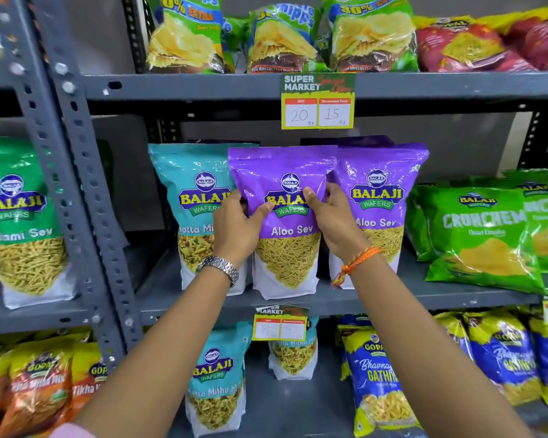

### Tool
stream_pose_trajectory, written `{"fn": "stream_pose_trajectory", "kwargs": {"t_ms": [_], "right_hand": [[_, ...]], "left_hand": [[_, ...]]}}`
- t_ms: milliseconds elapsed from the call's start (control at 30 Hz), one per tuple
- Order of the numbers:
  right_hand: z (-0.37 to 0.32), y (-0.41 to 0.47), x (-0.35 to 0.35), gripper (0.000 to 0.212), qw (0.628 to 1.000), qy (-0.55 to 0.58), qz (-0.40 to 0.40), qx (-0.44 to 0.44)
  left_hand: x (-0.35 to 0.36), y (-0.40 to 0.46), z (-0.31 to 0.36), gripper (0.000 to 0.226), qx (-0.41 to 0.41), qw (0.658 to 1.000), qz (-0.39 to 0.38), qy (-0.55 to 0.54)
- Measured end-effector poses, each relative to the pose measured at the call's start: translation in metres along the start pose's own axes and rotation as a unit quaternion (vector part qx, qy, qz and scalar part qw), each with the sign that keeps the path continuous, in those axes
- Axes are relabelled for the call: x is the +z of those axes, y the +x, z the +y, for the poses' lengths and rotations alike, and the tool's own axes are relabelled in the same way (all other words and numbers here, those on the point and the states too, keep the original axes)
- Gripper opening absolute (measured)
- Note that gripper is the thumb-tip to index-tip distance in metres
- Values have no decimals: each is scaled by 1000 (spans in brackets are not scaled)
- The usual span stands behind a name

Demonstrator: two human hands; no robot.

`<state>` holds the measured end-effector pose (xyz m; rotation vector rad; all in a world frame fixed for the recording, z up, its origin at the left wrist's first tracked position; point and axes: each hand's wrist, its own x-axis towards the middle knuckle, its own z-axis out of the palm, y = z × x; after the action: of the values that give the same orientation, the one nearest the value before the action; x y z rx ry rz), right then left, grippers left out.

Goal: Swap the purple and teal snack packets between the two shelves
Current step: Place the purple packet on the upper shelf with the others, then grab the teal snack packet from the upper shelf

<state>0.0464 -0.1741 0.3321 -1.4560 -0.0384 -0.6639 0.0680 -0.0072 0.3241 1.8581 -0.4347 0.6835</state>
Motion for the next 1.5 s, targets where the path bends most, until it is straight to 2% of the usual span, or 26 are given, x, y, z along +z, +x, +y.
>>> {"fn": "stream_pose_trajectory", "kwargs": {"t_ms": [100, 167, 233, 300, 400, 433, 500, 600, 667, 700, 767, 833, 967, 1167, 1333, 1500], "right_hand": [[5, -5, -2, 41, 990, -133, 31, -15], [4, -14, -4, 39, 969, -241, 47, -39], [6, -25, -7, 40, 951, -299, 63, -51], [5, -41, -8, 43, 943, -312, 93, -74], [5, -75, 6, 35, 938, -264, 149, -165], [7, -88, 18, 29, 942, -233, 139, -199], [15, -109, 45, 26, 957, -188, 67, -210], [43, -118, 82, 46, 954, -238, -54, -173], [60, -118, 97, 59, 941, -286, -102, -152], [65, -119, 103, 63, 936, -301, -109, -146], [69, -120, 112, 65, 934, -316, -101, -135], [69, -121, 116, 66, 939, -310, -84, -127], [66, -118, 118, 67, 944, -300, -72, -120], [66, -104, 114, 66, 931, -332, -103, -109], [60, -94, 108, 42, 919, -346, -171, -81], [46, -99, 104, 41, 933, -297, -177, -98]], "left_hand": [[-9, -6, 2, 37, -19, 999, -10, -24], [-21, -15, -1, 42, -49, 998, 8, -35], [-37, -25, -12, 33, -55, 996, 40, -49], [-54, -34, -27, 20, -41, 994, 90, -46], [-74, -45, -48, 26, -30, 982, 178, -47], [-78, -47, -54, 29, -34, 981, 190, -36], [-80, -45, -68, 49, -71, 983, 167, -8], [-83, -33, -83, 91, -168, 983, 60, -34], [-84, -27, -90, 109, -213, 974, -21, -78], [-85, -26, -93, 106, -221, 971, -56, -78], [-85, -23, -99, 80, -215, 970, -101, -58], [-84, -23, -106, 74, -195, 972, -118, -63], [-85, -30, -115, 70, -159, 980, -98, -72], [-98, -52, -105, 78, -135, 988, 6, 73], [-102, -73, -91, 73, -106, 980, 75, 153], [-109, -89, -79, 76, -76, 971, 119, 193]]}}
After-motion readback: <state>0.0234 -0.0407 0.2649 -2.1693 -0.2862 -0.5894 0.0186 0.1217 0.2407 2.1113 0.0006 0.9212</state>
